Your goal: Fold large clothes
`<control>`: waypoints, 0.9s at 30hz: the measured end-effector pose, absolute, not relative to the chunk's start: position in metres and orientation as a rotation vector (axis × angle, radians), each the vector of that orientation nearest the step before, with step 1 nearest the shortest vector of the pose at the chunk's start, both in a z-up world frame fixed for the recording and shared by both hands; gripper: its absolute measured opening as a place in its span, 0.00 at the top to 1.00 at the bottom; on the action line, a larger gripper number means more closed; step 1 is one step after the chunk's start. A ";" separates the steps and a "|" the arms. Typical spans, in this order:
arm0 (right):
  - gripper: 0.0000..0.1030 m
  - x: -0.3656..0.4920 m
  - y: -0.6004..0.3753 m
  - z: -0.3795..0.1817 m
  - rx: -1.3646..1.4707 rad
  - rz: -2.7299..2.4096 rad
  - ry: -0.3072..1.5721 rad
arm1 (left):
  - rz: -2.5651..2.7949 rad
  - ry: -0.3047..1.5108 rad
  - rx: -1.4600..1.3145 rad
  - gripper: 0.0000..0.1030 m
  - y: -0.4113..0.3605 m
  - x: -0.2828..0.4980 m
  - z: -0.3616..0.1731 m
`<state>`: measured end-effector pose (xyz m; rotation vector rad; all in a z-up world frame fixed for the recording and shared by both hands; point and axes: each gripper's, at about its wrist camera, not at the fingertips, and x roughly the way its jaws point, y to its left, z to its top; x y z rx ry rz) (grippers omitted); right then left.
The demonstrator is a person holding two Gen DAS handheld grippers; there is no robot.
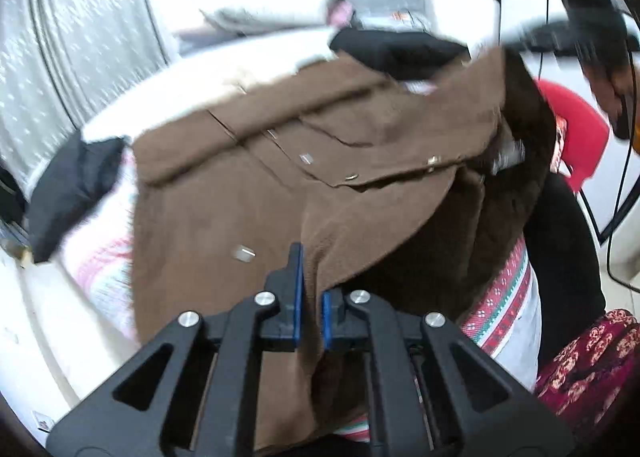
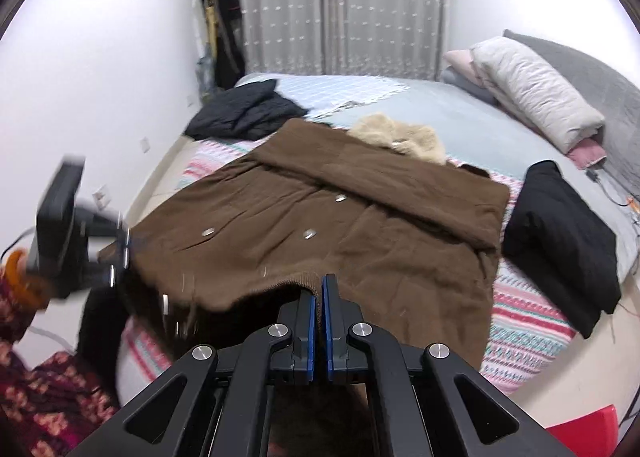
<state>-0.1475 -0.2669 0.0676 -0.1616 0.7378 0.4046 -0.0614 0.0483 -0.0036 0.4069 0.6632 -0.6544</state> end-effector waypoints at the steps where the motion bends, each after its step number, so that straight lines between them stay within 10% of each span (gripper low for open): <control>1: 0.98 -0.155 -0.265 0.066 -0.164 0.423 0.745 | -0.669 0.669 0.406 0.92 0.054 -0.062 -0.001; 11: 0.98 -0.174 -0.264 -0.073 -0.113 0.444 1.146 | -0.793 0.923 0.547 0.92 0.037 -0.078 -0.077; 15: 0.96 -0.178 -0.276 -0.068 -0.049 0.480 1.140 | -0.897 1.002 0.444 0.76 0.047 -0.078 -0.060; 19: 0.59 -0.185 -0.310 -0.032 0.046 0.454 1.043 | -0.916 1.014 0.234 0.26 0.083 -0.074 -0.035; 21: 0.36 -0.186 -0.333 -0.022 0.097 0.383 1.001 | -0.854 0.992 0.165 0.25 0.107 -0.066 -0.026; 27: 0.33 -0.169 -0.417 -0.023 0.370 0.211 0.990 | -0.590 1.090 -0.015 0.22 0.170 -0.021 -0.042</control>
